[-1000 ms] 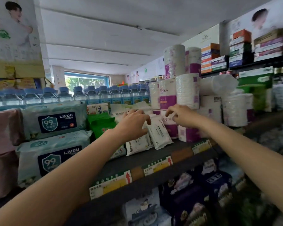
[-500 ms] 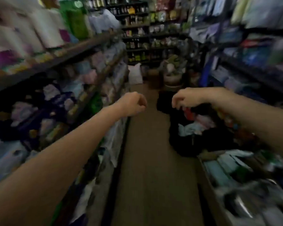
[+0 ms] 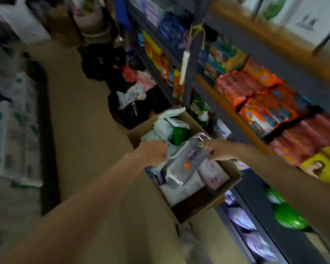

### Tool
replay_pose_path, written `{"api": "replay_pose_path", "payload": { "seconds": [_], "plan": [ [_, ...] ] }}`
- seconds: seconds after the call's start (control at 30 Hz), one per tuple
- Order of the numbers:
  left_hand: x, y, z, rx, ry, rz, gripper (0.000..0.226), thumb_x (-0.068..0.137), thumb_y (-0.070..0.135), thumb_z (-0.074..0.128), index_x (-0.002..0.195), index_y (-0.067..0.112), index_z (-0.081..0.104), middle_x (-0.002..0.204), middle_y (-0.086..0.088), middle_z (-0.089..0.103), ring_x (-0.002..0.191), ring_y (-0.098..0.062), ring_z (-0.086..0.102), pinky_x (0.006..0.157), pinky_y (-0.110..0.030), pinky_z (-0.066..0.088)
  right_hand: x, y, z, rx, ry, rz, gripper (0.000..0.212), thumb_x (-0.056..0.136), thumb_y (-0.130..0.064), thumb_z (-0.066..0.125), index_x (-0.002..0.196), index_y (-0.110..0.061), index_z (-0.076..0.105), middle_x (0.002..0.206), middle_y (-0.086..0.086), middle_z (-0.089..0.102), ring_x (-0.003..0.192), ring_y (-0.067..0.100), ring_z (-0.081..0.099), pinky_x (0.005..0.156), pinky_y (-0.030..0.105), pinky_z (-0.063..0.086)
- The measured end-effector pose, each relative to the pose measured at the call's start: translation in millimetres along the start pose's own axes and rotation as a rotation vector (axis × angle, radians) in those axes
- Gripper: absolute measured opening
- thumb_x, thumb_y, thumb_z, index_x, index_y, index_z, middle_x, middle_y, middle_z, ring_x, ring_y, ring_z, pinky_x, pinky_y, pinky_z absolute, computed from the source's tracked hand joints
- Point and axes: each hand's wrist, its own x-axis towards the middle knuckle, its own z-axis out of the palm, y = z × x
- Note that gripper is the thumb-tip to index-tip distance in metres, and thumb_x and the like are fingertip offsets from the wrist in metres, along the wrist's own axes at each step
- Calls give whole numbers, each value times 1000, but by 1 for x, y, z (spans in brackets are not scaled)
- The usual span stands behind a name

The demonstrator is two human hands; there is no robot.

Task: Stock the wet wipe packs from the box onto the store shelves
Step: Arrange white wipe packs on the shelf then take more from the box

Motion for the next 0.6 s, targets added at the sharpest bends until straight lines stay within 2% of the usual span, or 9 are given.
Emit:
{"api": "replay_pose_path", "payload": {
  "seconds": [0.07,0.17,0.23,0.3,0.4,0.5,0.6],
  "plan": [
    [30,3,20,-34,-33,-66,29,92,15,41,117,14,54,126,-6,55,116,-25,52,91,-35,44,21,19,19,40,-29,17,30,89,-4,54,114,13,52,104,20,54,111,35,53,69,20,37],
    [58,-2,45,-104,-44,-161,32,90,17,45,121,17,53,129,-4,54,119,-24,50,99,-38,42,61,35,39,112,50,3,34,88,-11,58,118,2,54,121,18,53,114,31,51,81,25,37],
    [76,-13,59,-161,2,-221,30,90,17,47,118,19,56,126,-3,56,117,-24,53,98,-37,42,89,37,44,144,136,-30,39,86,-15,60,124,-6,51,129,13,47,117,25,48,90,29,40],
    [94,-28,68,-245,95,-282,26,90,15,47,112,19,60,121,-5,62,111,-25,57,94,-37,46,117,31,42,147,205,-66,48,87,-19,60,131,-9,44,134,13,39,124,27,39,102,35,36],
    [121,-51,78,-322,221,-333,26,88,12,48,109,14,63,118,-8,64,107,-28,60,91,-39,48,164,15,33,-17,274,-109,54,88,-25,58,135,-10,35,137,13,32,128,32,30,102,40,33],
    [145,-72,81,-353,310,-357,28,88,10,49,113,8,62,118,-13,62,105,-31,60,90,-40,48,219,0,28,-190,256,-115,54,89,-29,56,135,-10,34,138,15,30,130,35,26,102,43,31],
    [161,-91,88,-420,340,-408,27,89,11,51,115,5,59,115,-14,62,104,-31,59,88,-38,49,264,-16,37,-227,254,-21,51,89,-27,57,131,-5,38,136,17,33,121,35,41,94,42,40]
  ]
}}
